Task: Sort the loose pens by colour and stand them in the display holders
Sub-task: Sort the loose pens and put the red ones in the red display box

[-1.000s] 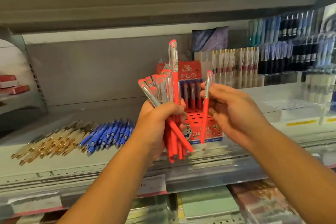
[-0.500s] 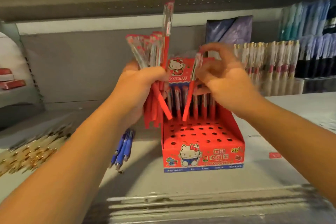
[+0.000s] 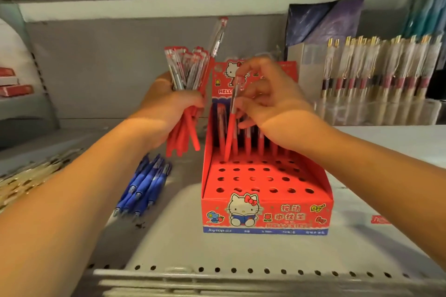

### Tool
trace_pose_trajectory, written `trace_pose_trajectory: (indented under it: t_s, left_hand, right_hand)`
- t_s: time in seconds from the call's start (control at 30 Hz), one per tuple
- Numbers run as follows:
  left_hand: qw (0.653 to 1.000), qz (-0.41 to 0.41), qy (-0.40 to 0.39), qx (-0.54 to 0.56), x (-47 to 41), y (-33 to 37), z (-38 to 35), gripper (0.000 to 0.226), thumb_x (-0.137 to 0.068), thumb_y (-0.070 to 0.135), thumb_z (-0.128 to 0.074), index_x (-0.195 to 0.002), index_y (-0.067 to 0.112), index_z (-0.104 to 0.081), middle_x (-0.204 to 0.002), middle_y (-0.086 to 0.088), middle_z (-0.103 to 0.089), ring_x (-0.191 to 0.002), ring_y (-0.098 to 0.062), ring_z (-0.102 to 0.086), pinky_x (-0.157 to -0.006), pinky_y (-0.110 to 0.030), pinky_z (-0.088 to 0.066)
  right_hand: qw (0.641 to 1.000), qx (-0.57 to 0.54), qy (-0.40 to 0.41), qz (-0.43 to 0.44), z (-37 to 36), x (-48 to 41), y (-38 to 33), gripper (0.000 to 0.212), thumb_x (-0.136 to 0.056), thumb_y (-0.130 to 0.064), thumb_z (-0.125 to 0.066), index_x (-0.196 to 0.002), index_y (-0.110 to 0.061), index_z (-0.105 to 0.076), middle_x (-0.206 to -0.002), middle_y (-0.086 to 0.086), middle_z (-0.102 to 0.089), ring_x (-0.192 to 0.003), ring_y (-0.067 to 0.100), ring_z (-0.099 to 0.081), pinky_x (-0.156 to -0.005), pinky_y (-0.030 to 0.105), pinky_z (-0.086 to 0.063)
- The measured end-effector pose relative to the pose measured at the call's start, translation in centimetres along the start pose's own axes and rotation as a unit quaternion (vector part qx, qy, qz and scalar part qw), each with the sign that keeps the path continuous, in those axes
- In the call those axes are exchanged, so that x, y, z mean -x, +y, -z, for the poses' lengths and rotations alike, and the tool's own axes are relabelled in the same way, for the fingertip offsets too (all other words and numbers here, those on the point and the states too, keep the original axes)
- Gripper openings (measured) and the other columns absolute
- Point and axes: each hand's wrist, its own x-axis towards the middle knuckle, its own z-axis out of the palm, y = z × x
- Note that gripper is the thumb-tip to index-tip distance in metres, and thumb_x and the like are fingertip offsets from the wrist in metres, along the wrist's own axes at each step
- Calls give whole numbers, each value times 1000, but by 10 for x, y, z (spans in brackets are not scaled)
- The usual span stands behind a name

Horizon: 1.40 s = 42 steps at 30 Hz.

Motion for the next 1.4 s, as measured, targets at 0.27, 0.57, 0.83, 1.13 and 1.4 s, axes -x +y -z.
trace_pose_trajectory:
  t_s: [0.27,0.57,0.83,1.13,1.4]
  left_hand:
    - [999,8,-46,16,-2,-3,3,21,-58,5,-66,-77,10,-60,-68,-15,-58,-52,-21,-56,-47,-30,-45]
    - [998,9,-39,50,-1,1,1,23,-59,4,-64,-79,10,-56,-65,-13,-57,-51,-23,-53,-48,-29,-44]
    - [997,11,-63,31,-3,-1,-3,21,-60,4,-65,-79,11,-59,-68,-15,-57,-51,-22,-53,-47,-29,-44]
    - [992,11,-124,9,1,2,-3,15,-60,4,-64,-68,17,-64,-55,-9,-55,-47,-21,-52,-44,-27,-44]
    - [989,-6,-145,4,2,6,-1,15,-62,4,-65,-61,18,-65,-54,-10,-55,-46,-21,-52,-44,-28,-44]
  right_hand:
    - [1000,6,-19,-7,-7,1,-6,49,-85,-5,-62,-92,-52,-52,-67,-7,-65,-60,29,-70,-50,47,-60]
    - [993,58,-65,-77,-7,-8,-4,49,-88,3,-60,-87,-45,-51,-71,11,-68,-60,21,-71,-54,49,-60]
    - [993,63,-78,-62,-8,5,0,46,-86,2,-63,-100,-42,-58,-80,1,-70,-66,26,-70,-57,48,-59]
    - [993,-5,-89,-78,-3,11,-1,42,-90,-2,-63,-104,-42,-59,-85,2,-72,-69,36,-69,-40,32,-51]
    - [994,30,-78,-69,-6,12,2,42,-89,-2,-64,-98,-40,-52,-88,1,-68,-56,26,-67,-37,23,-43]
